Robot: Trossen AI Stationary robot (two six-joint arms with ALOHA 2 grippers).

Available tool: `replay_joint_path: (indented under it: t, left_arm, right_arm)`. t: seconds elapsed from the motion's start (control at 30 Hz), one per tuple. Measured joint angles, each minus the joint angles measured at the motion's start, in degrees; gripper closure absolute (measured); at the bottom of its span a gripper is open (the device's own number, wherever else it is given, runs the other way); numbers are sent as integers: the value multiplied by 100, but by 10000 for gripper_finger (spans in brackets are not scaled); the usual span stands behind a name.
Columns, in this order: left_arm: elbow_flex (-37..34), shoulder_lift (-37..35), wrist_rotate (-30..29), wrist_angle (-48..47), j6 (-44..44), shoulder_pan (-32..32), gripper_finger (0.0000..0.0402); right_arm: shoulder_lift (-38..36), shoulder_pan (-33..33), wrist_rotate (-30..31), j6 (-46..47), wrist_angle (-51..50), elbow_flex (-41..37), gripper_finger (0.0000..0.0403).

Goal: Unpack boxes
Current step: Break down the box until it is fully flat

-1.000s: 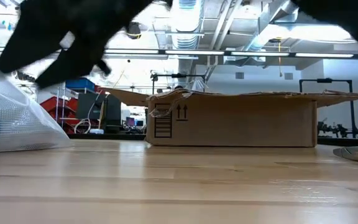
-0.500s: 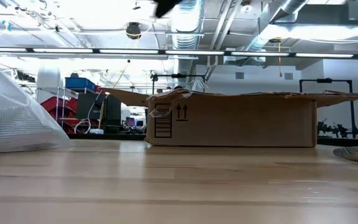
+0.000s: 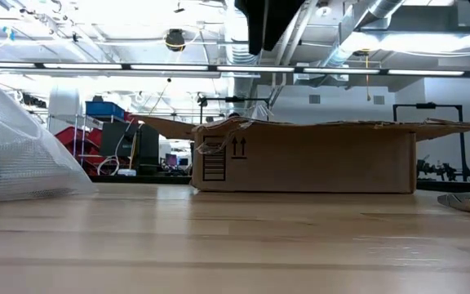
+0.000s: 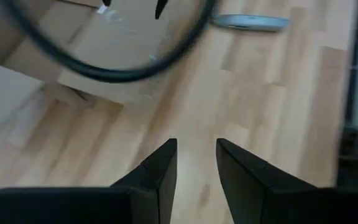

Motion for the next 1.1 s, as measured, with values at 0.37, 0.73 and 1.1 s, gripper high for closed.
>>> replay_joint_path:
  t: [0.37, 0.73, 1.1]
  left_arm:
    - [0, -74, 1054, -76, 2491, 1702, 304]
    - [-1, -303, 2843, 630, 6462, 3755, 304]
    - [-9, 651, 3373, 469, 8965, 5114, 304]
  right_arm:
    - [-395, -826, -108, -57, -119, -3, 143]
    - [-2468, -952, -58, 970, -167, 6, 143]
    - [-3908, -281, 2, 2654, -165, 6, 143]
